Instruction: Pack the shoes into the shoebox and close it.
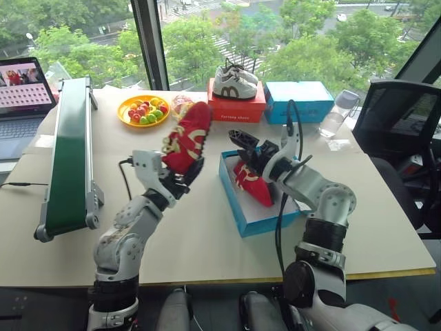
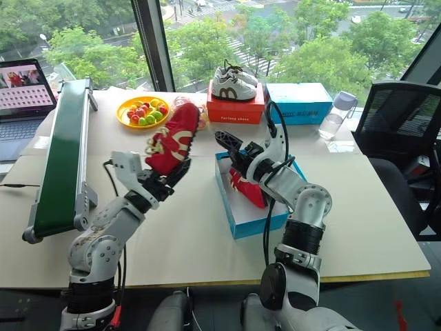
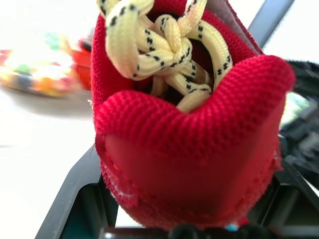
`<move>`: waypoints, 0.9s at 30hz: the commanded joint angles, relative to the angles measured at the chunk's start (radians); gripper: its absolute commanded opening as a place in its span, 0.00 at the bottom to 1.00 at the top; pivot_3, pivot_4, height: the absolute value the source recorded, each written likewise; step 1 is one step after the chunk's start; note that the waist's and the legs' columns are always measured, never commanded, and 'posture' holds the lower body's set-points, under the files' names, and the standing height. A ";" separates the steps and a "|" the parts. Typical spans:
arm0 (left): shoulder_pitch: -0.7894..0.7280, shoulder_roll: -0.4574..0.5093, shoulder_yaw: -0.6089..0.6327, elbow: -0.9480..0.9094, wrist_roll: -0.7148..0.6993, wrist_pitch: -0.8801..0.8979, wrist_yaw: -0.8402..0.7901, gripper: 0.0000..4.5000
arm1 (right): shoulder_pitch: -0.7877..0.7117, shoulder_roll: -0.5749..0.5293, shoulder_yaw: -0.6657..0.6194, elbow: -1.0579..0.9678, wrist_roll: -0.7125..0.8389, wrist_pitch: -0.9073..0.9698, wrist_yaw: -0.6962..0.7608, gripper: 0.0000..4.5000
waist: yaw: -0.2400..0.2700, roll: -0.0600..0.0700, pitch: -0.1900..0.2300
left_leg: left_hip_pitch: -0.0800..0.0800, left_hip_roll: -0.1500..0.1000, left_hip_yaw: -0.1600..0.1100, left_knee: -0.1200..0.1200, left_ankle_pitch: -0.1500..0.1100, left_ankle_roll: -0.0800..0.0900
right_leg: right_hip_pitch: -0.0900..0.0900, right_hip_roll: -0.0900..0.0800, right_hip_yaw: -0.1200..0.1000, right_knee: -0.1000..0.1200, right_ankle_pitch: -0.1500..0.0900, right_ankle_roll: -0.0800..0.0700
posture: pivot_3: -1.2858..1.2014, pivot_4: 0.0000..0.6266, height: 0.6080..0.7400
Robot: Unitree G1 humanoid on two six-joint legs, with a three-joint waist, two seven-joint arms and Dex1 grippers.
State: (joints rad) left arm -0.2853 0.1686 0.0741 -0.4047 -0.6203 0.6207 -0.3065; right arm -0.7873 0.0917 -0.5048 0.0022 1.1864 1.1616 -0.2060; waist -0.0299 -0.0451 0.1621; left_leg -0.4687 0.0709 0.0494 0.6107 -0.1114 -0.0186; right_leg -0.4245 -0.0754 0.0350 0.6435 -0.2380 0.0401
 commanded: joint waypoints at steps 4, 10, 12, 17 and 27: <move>-0.033 -0.002 -0.051 -0.069 -0.057 0.030 -0.031 0.59 | -0.037 0.024 0.099 -0.085 0.152 -0.014 -0.074 1.00 | -0.009 0.000 0.000 | 0.001 0.000 -0.001 0.001 0.000 0.001 | 0.001 0.000 0.000 0.000 0.000 0.000 | 0.52 0.24 0.97; -0.047 0.016 -0.065 -0.048 -0.057 0.038 -0.038 0.59 | -0.016 -0.019 0.145 -0.101 0.156 -0.040 -0.091 1.00 | -0.009 0.000 0.000 | 0.000 0.000 -0.001 0.001 0.000 0.001 | 0.001 0.000 0.000 -0.001 0.000 0.000 | 0.52 0.24 0.97; -0.055 0.022 -0.060 -0.036 -0.050 0.033 -0.032 0.59 | -0.005 -0.021 0.148 -0.102 0.158 -0.057 -0.100 0.94 | -0.009 0.000 0.000 | 0.000 0.000 -0.001 0.001 0.000 0.001 | 0.001 0.000 0.000 -0.001 0.000 0.000 | 0.52 0.24 0.97; -0.061 0.041 -0.069 -0.016 -0.014 0.025 -0.022 0.59 | 0.008 -0.034 0.169 -0.110 0.162 -0.081 -0.099 0.63 | -0.008 0.000 0.000 | 0.000 0.000 -0.001 0.000 0.000 0.001 | 0.001 0.000 -0.001 -0.002 0.000 0.000 | 0.52 0.24 0.97; -0.043 0.074 -0.096 -0.010 0.061 0.007 -0.050 0.98 | -0.036 -0.054 0.135 -0.059 0.164 -0.186 -0.144 0.20 | -0.012 0.000 0.000 | 0.000 0.000 -0.001 -0.001 0.000 0.001 | 0.001 0.000 0.000 -0.002 0.000 0.000 | 0.52 0.24 0.97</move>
State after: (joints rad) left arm -0.3341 0.2349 -0.0176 -0.3969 -0.5647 0.6449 -0.3379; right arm -0.7740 0.0494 -0.3354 -0.0430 1.3373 1.0436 -0.3411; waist -0.0423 -0.0448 0.1622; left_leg -0.4689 0.0708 0.0483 0.6101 -0.1111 -0.0176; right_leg -0.4241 -0.0751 0.0347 0.6417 -0.2382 0.0403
